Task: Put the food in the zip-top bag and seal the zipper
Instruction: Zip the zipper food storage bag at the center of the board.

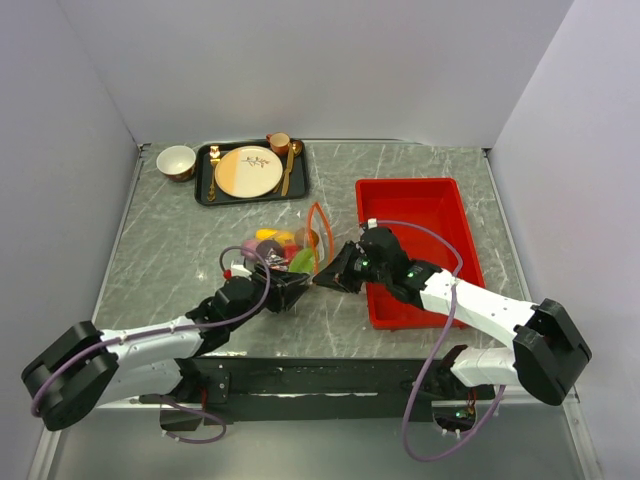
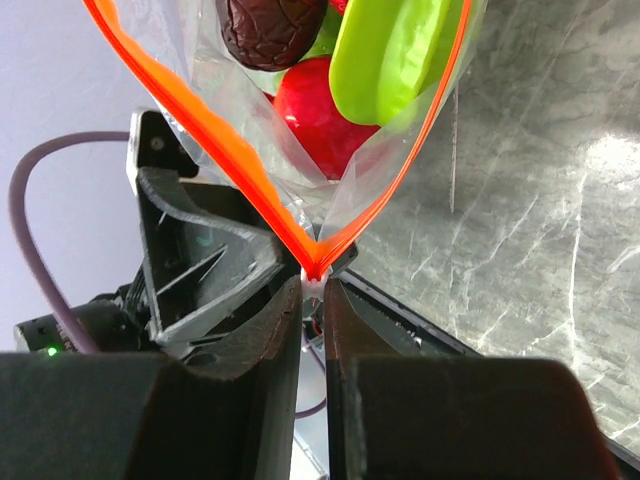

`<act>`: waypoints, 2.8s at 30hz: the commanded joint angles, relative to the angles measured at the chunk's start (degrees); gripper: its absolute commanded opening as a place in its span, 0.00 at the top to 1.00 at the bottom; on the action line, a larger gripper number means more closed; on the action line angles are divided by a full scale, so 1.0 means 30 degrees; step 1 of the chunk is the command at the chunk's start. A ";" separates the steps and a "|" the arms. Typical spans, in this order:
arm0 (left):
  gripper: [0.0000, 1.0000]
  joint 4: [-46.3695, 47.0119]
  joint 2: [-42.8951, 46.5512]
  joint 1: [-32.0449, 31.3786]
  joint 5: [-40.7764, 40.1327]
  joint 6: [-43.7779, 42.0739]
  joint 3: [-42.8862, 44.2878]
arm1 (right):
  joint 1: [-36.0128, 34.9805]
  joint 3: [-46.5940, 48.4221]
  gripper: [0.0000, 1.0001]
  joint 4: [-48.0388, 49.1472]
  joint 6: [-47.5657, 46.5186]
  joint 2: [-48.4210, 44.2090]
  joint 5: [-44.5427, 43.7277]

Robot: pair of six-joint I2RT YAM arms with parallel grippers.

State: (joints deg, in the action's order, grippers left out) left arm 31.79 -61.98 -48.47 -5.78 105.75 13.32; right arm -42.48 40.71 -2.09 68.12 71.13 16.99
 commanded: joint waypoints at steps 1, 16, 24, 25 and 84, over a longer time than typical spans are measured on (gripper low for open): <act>0.58 0.2116 -0.0930 -0.0075 0.0022 0.0139 0.0510 | 0.0097 -0.0093 0.89 0.0813 -0.0088 -0.0684 0.0223; 0.71 0.2237 -0.1022 -0.0075 0.0082 0.0696 0.0364 | 0.0068 0.0346 0.90 0.0111 -0.0645 -0.0069 0.0869; 0.91 0.1298 -0.0349 -0.0074 0.0199 0.0813 0.0218 | 0.0039 0.0522 0.91 -0.0124 -0.0850 0.0342 0.0752; 0.93 0.1095 -0.0318 -0.0075 0.0228 0.0784 0.0189 | 0.0039 0.0580 0.91 -0.0183 -0.0908 0.0371 0.0751; 0.99 -0.2713 0.2726 0.0131 0.2104 -0.1705 -0.0515 | 0.2967 0.2925 0.92 -0.2204 -0.3282 0.1308 -0.0069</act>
State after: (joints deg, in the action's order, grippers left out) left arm 29.69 -57.36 -47.94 1.39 103.68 11.33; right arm -36.73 46.15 -8.78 60.42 75.88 21.47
